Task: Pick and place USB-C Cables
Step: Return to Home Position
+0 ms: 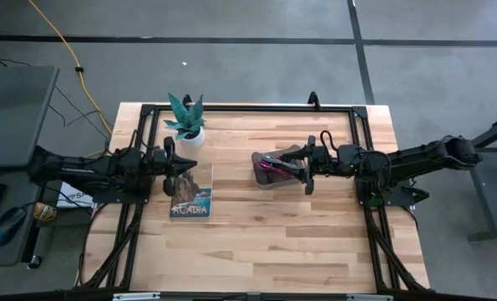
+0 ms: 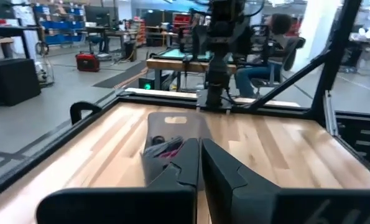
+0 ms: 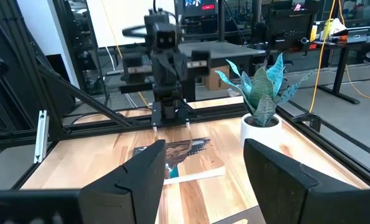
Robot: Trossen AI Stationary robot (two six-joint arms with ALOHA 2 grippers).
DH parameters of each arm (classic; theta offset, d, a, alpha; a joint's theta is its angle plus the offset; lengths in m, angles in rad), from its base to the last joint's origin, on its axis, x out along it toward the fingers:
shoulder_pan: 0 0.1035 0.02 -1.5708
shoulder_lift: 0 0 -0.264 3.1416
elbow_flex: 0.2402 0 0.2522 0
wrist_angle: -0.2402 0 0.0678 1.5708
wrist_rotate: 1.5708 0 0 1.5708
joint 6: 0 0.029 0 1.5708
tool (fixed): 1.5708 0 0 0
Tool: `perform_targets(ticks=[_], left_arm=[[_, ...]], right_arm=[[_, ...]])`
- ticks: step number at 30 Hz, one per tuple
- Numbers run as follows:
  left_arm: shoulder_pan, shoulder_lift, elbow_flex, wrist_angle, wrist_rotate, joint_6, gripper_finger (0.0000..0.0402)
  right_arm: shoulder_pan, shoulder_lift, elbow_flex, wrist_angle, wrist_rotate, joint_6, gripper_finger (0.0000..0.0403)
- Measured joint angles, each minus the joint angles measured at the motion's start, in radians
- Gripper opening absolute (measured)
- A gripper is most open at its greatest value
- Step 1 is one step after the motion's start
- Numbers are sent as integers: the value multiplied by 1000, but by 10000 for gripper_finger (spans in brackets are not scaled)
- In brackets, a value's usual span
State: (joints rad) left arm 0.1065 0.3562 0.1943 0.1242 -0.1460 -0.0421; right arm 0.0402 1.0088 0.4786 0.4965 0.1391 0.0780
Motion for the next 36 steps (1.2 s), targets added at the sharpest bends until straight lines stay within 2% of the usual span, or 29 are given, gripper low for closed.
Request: perform_targets(ticks=[6,10,17,23,31,36], left_arm=[[55,-109,-130,49,30,-45,0],[97,-162,-167,53,85,-65,0],[130,-194,-183,-16,90,-114,0],[115,-194,-183,-42,26,-142,0],[68,-194,-183,-64,19,-132,0],[54,-194,-183,-90,-32,-132,0]], right_arm=[[0,0,0,0,0,0,209],[0,0,0,-1,0,0,209],[0,0,0,-2,0,0,209],[0,0,0,-2,0,0,209],[0,0,0,-45,0,35,209],[0,0,1,-69,0,53,209]])
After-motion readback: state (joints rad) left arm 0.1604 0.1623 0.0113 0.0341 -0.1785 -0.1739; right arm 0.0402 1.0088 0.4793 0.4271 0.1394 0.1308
